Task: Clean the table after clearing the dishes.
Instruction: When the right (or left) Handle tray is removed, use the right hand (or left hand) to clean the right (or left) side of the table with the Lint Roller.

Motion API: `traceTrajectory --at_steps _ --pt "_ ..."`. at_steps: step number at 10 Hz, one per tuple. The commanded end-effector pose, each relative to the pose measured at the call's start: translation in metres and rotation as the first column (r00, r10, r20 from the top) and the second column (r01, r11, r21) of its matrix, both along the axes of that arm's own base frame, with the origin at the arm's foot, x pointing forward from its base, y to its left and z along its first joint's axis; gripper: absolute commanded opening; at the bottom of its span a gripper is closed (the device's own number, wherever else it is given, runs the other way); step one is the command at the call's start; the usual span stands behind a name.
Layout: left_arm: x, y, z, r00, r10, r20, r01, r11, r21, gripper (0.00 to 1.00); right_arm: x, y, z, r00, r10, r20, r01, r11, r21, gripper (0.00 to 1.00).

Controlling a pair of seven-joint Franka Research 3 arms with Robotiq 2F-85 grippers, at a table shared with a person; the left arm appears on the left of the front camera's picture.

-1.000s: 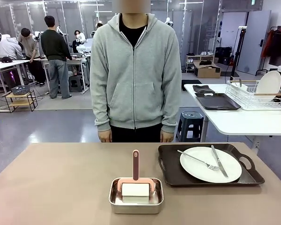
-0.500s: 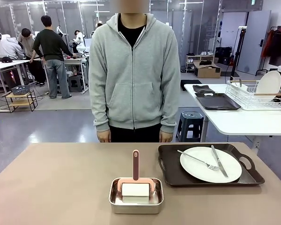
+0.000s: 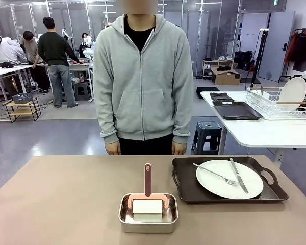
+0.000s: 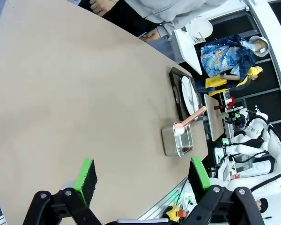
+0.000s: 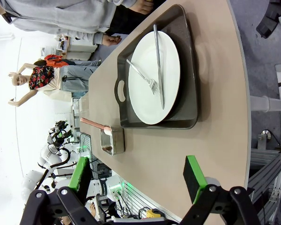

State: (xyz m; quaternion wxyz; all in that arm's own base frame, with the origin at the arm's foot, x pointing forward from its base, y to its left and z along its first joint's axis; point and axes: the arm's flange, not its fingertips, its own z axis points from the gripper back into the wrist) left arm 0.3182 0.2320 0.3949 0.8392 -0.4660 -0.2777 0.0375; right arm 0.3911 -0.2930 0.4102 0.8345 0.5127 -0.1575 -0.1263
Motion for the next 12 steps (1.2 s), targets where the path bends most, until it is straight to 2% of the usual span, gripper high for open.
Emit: traceTrajectory --at_steps 1,12 --pt "-0.0038 0.0025 -0.0002 1.0 -0.003 0.004 0.004 1.0 -0.021 1.0 -0.0005 0.0009 0.0024 1.0 0.001 0.005 -0.001 1.0 -0.002 1.0" --pt "-0.0038 0.0025 -0.0002 1.0 -0.003 0.004 0.004 1.0 -0.021 1.0 -0.0005 0.0009 0.0024 1.0 0.001 0.005 -0.001 1.0 -0.002 1.0"
